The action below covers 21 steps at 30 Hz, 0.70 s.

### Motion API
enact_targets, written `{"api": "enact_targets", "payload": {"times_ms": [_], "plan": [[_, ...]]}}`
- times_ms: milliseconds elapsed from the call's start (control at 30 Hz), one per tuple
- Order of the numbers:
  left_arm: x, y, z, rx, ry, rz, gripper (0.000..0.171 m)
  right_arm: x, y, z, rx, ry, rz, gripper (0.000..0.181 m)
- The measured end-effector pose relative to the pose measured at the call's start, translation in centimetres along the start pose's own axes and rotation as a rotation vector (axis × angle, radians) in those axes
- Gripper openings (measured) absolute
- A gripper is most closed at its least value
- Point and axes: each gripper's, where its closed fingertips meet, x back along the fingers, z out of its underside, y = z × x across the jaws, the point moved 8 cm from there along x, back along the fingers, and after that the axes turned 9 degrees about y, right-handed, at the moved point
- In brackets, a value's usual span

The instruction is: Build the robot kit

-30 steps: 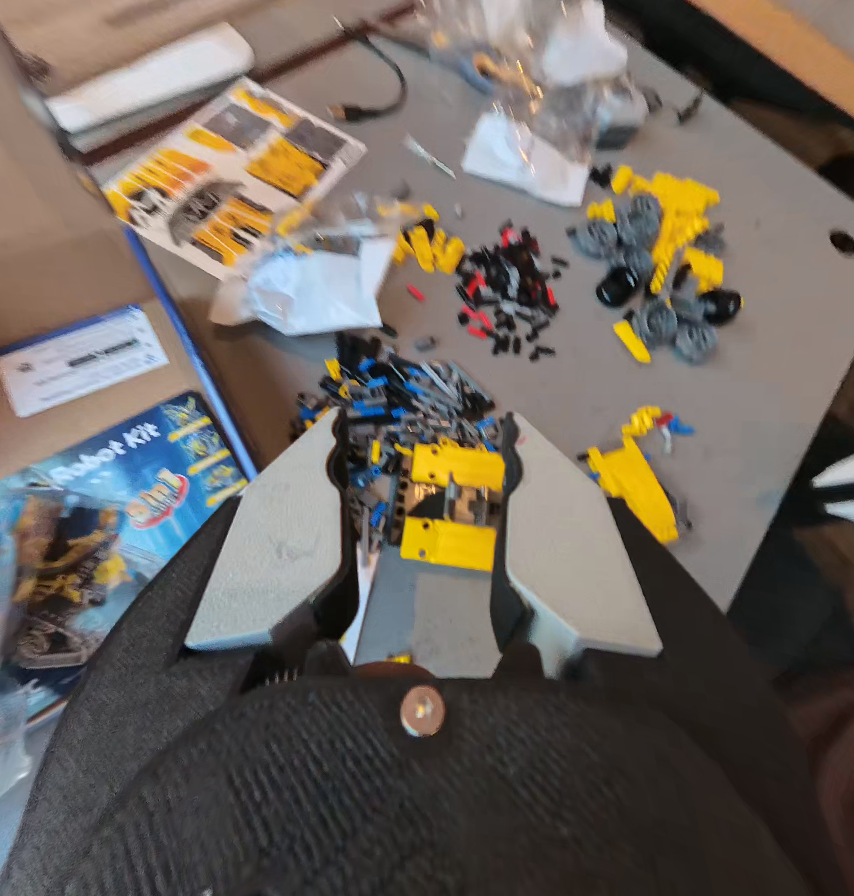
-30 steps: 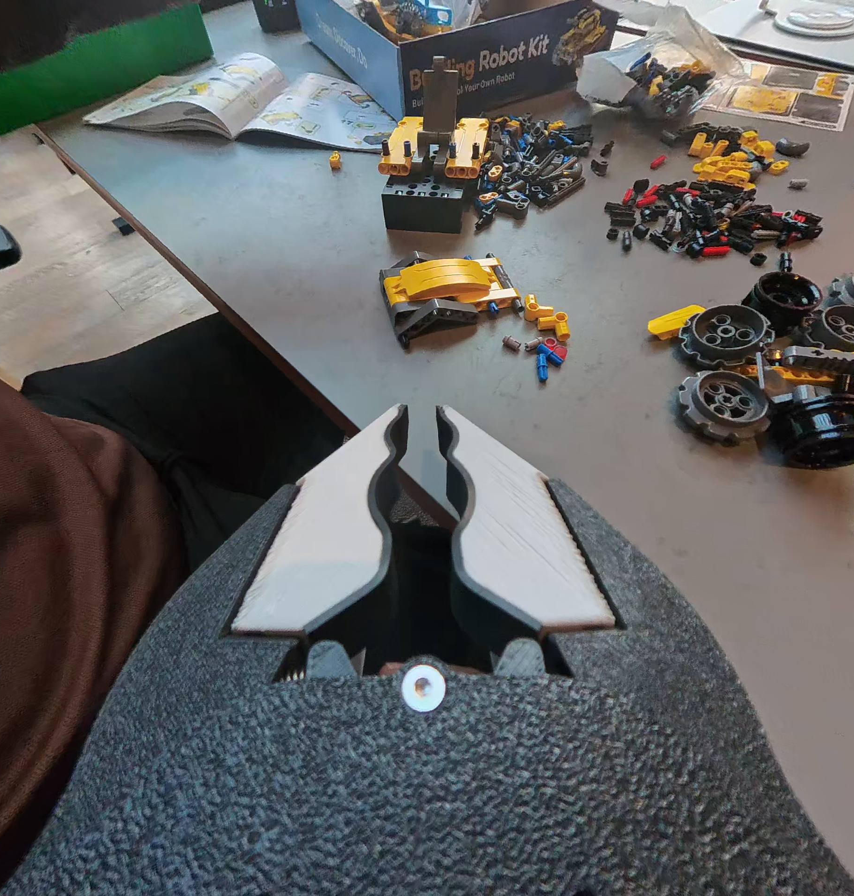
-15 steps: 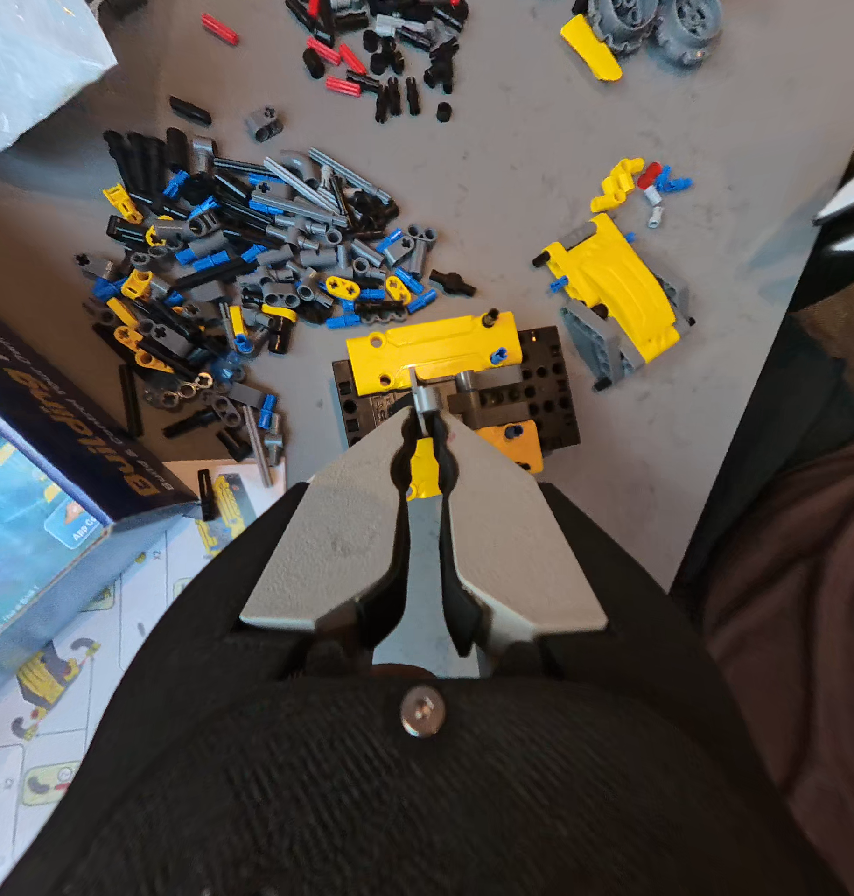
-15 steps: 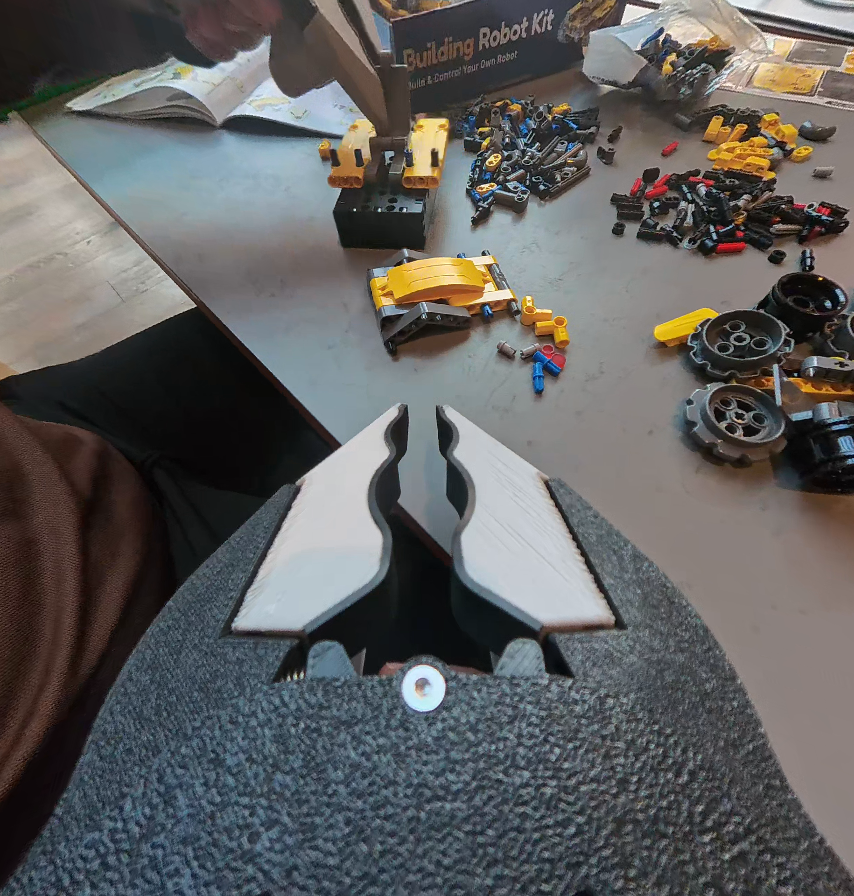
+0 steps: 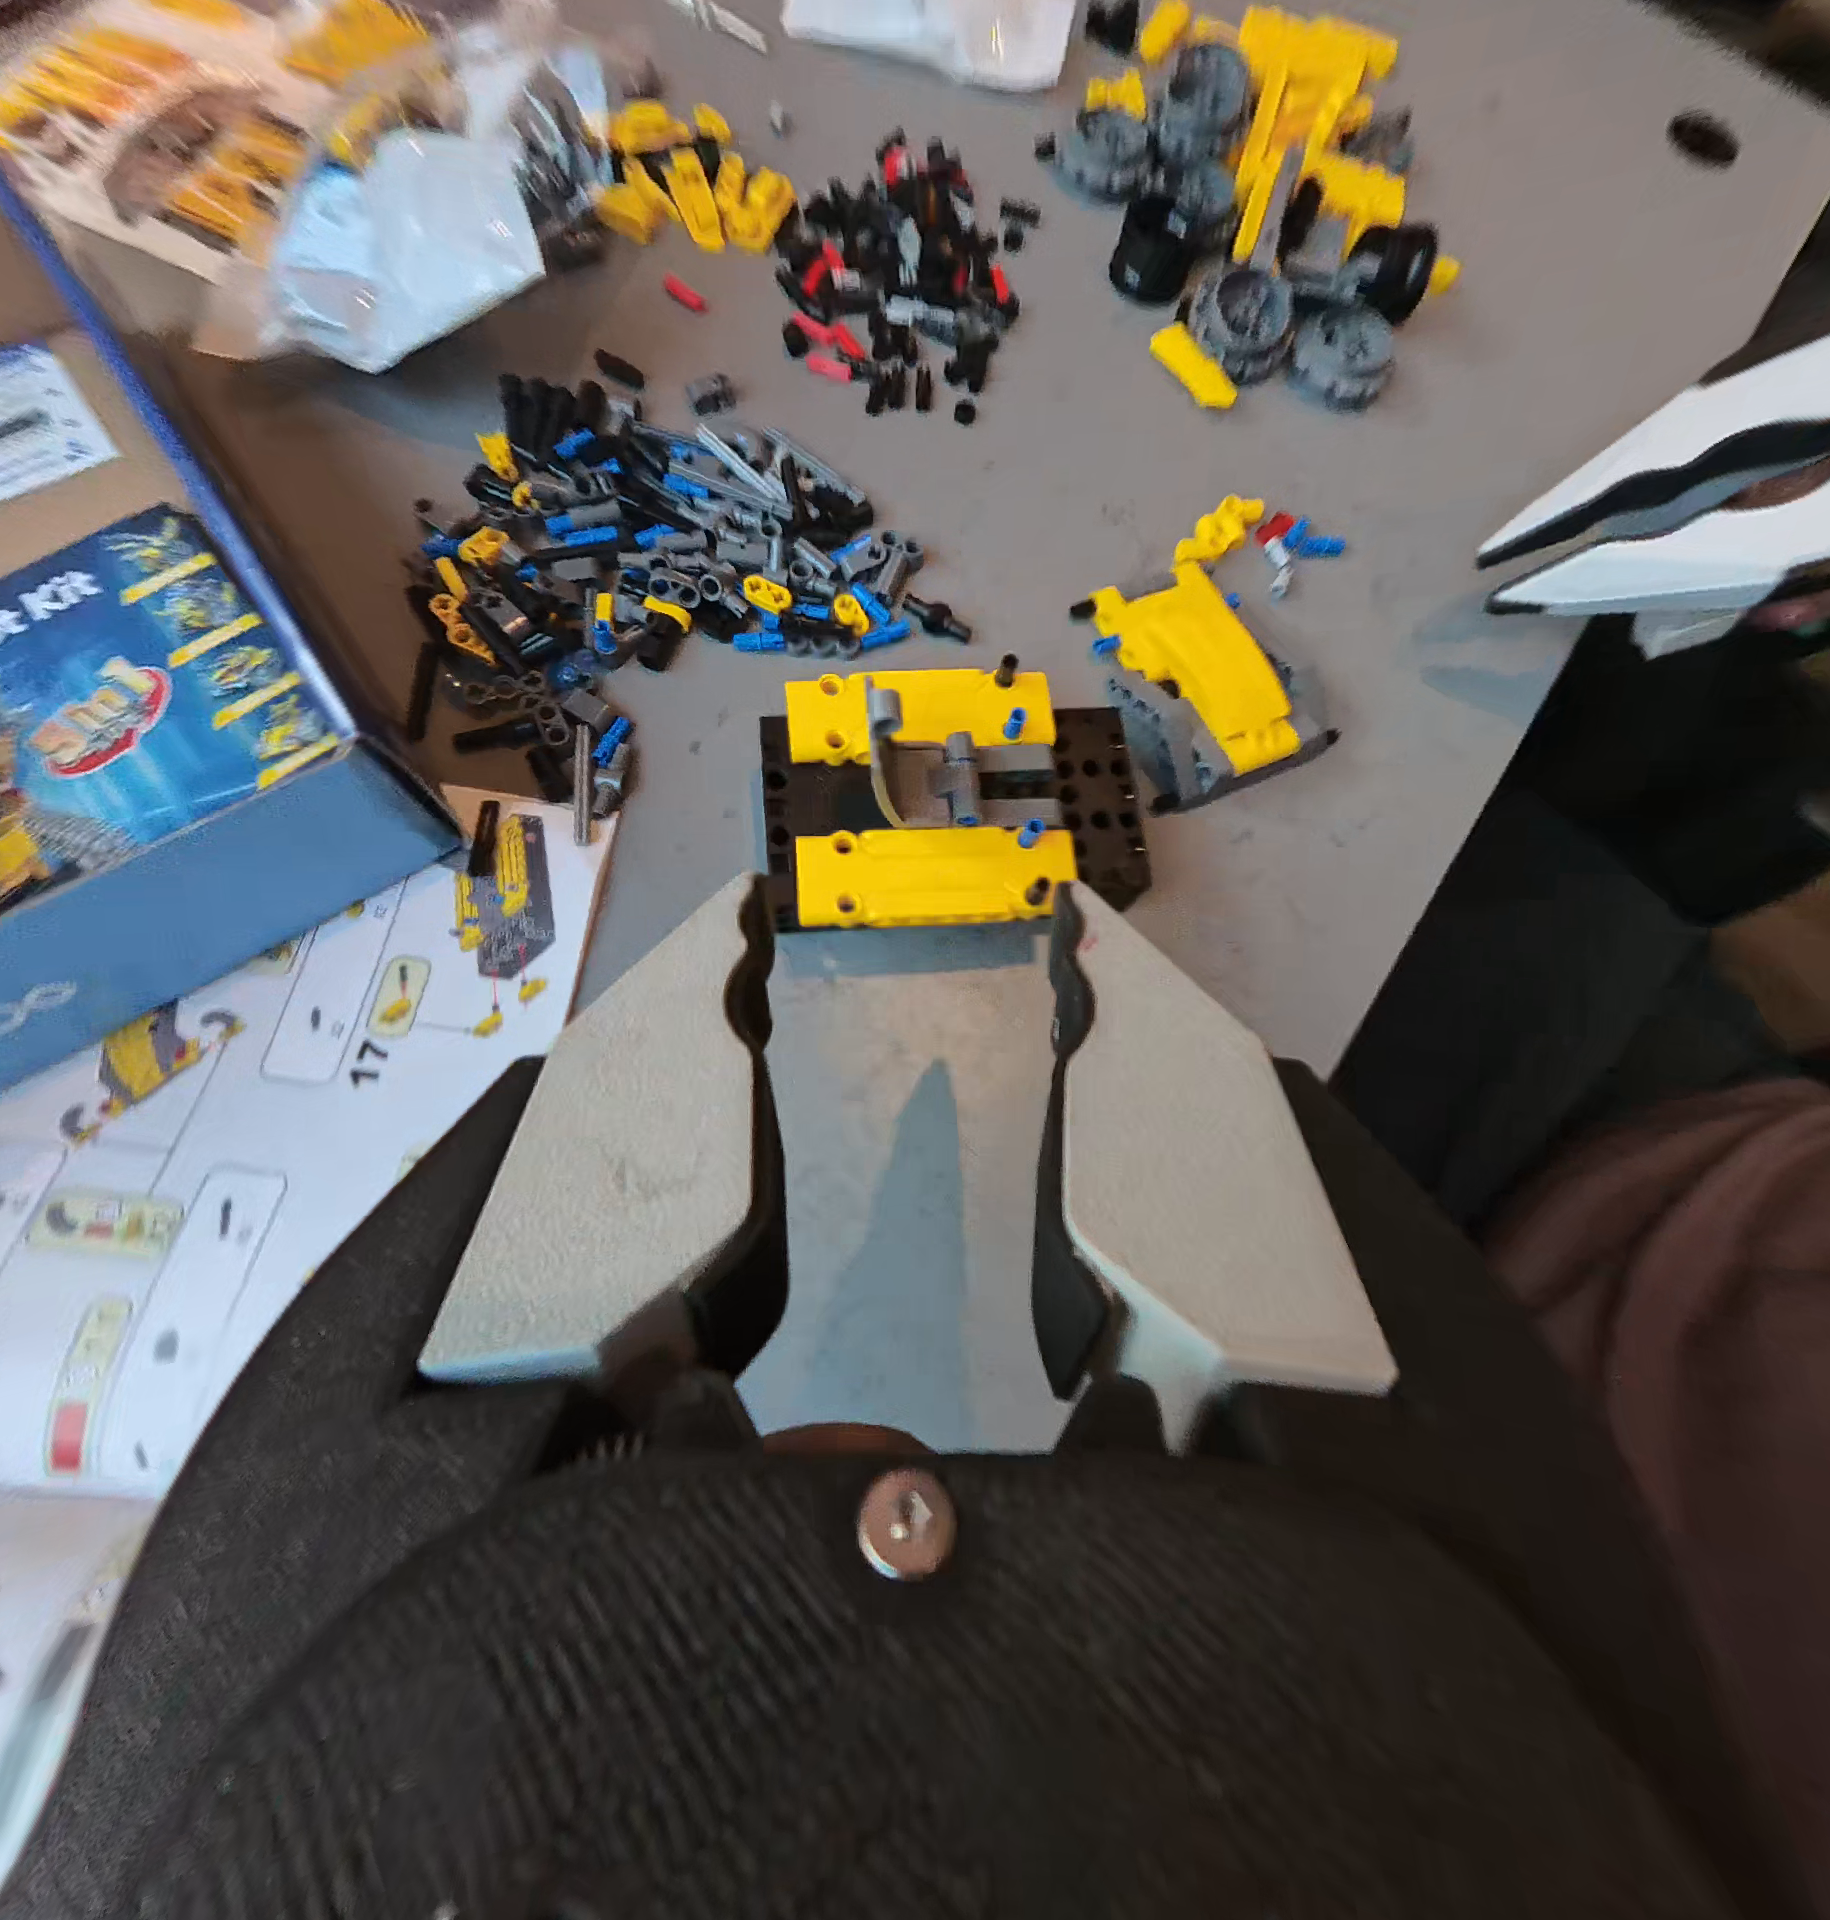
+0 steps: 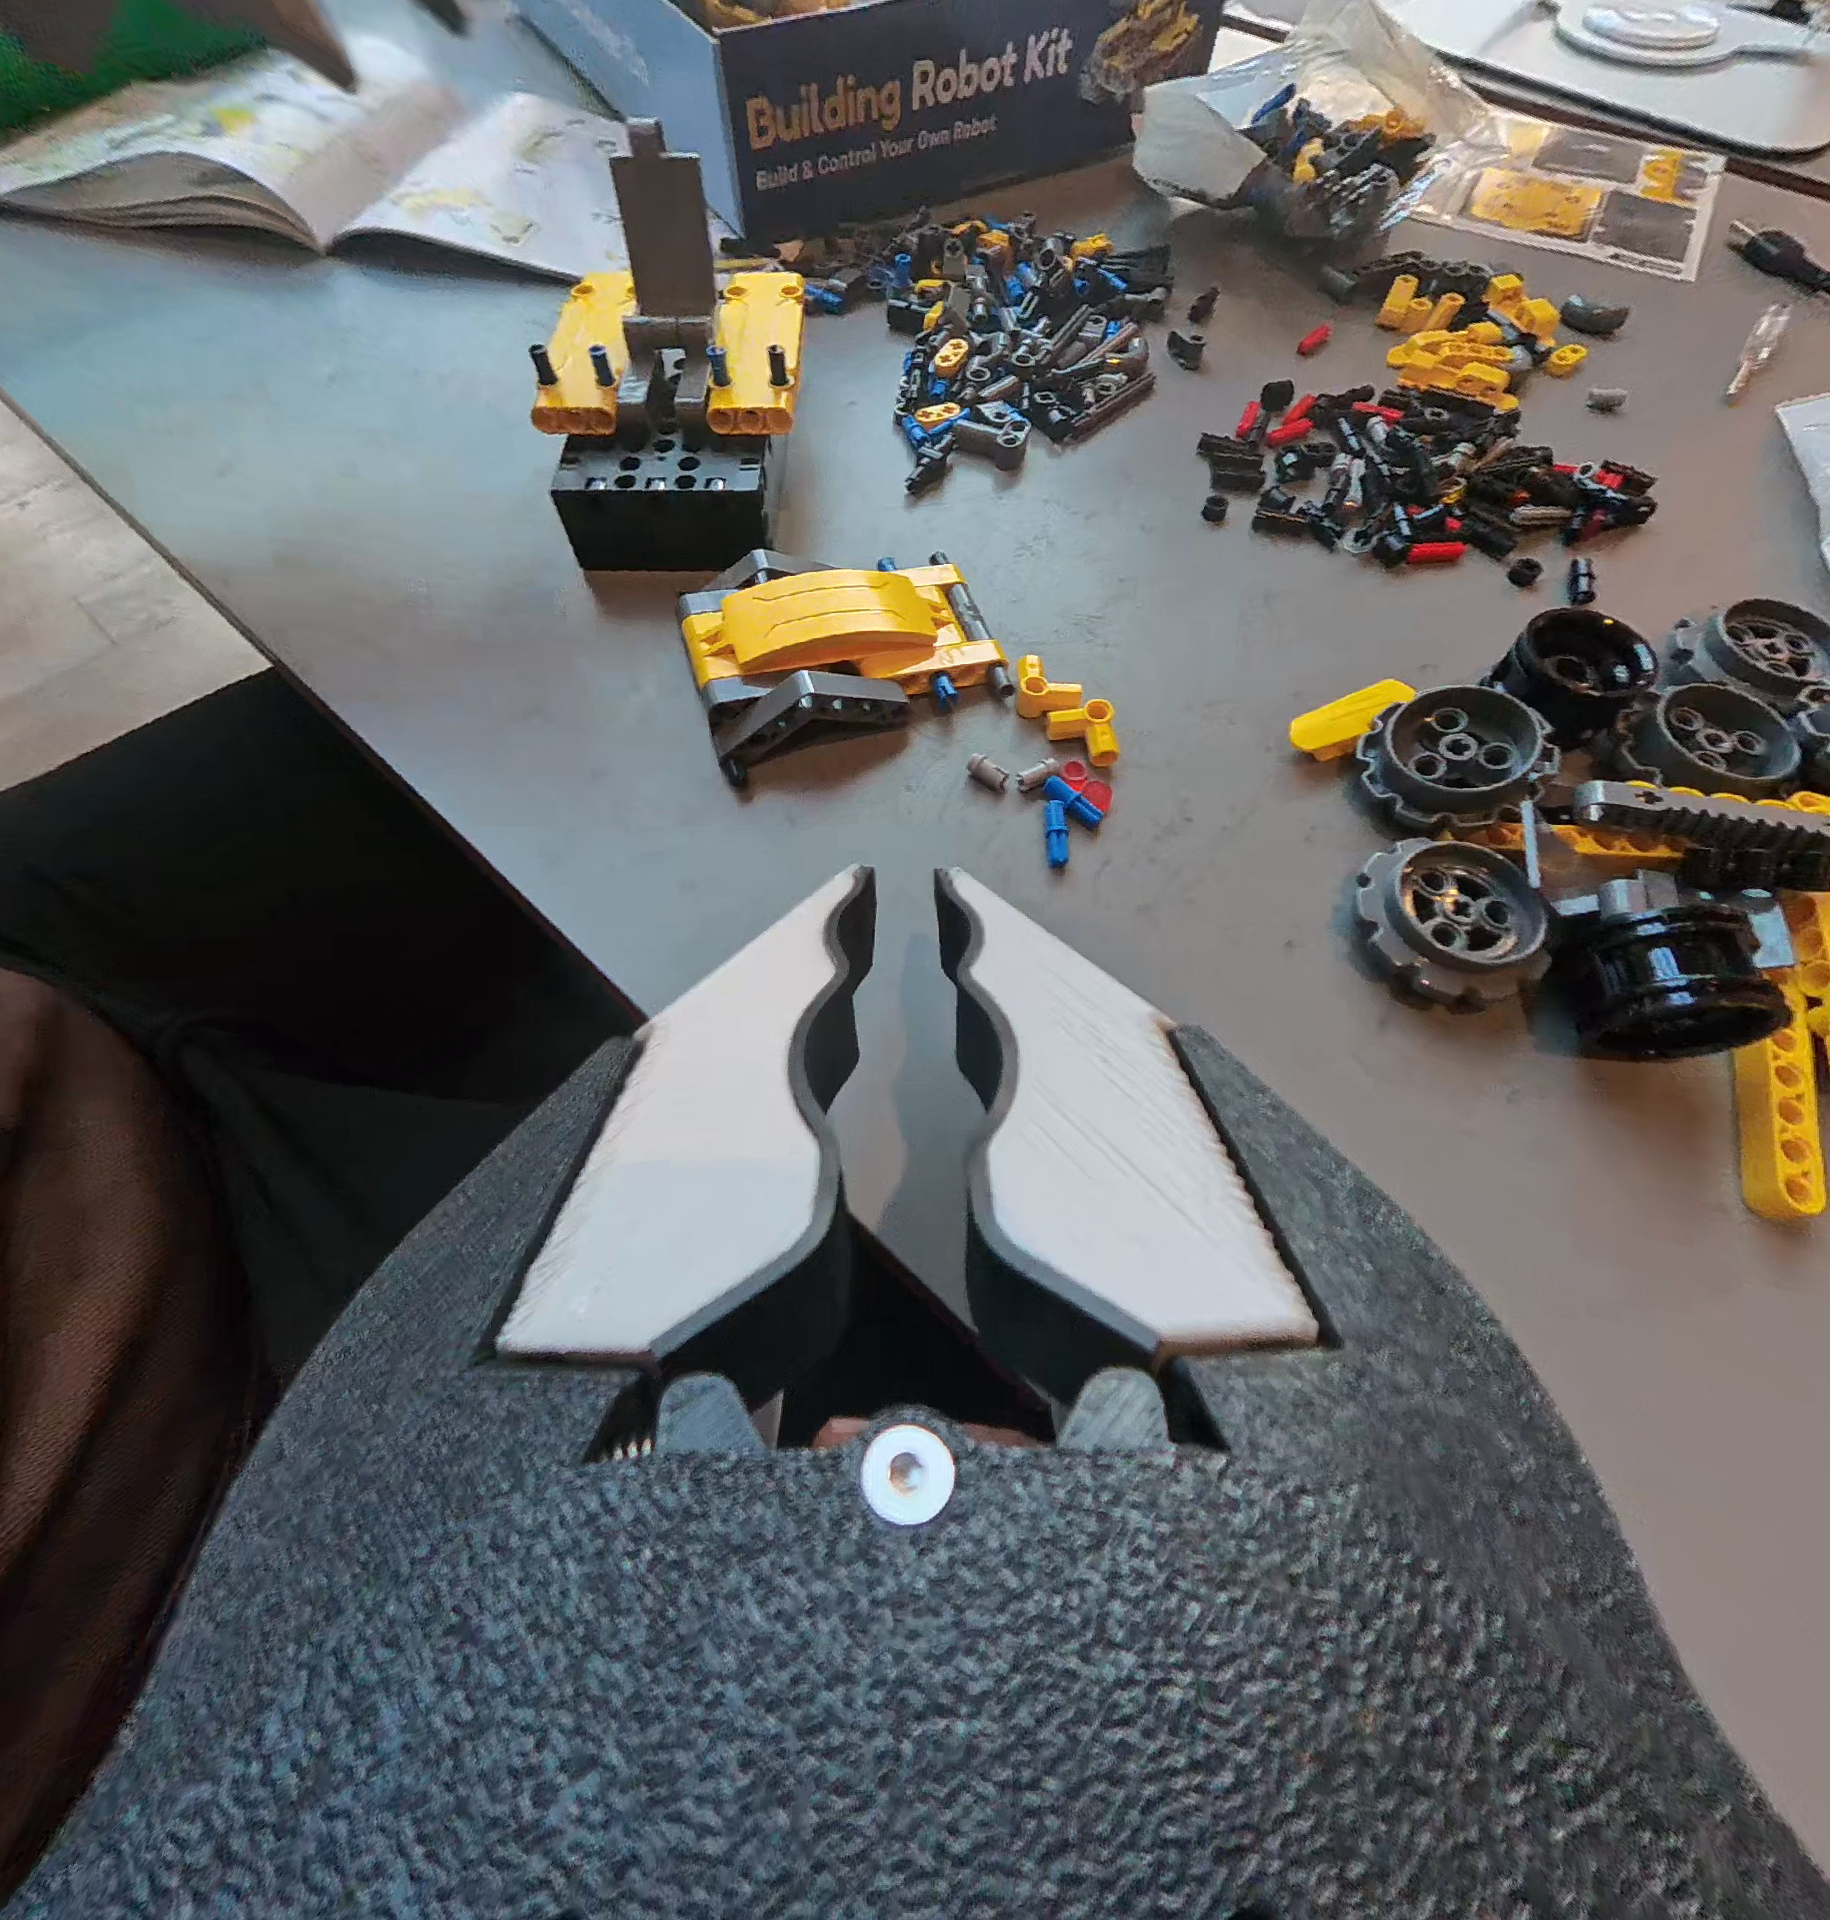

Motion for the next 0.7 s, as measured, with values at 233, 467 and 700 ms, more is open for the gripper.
{"api": "enact_targets", "payload": {"times_ms": [233,467,700], "plan": [[0.1,-9.1,5.6,-0.114,-0.277,0.164,0.048,1.0,-1.8,-1.3,-0.025,-0.127,0.155,0.012],[-5.5,-15.5,10.4,-0.213,-0.228,0.422,0.051,0.6,-4.4,-3.2,-0.004,-0.181,0.368,0.012],[-4.9,-13.6,11.0,-0.240,-0.236,0.351,0.049,0.0,-6.0,-3.1,-0.017,-0.135,0.459,0.006]]}}
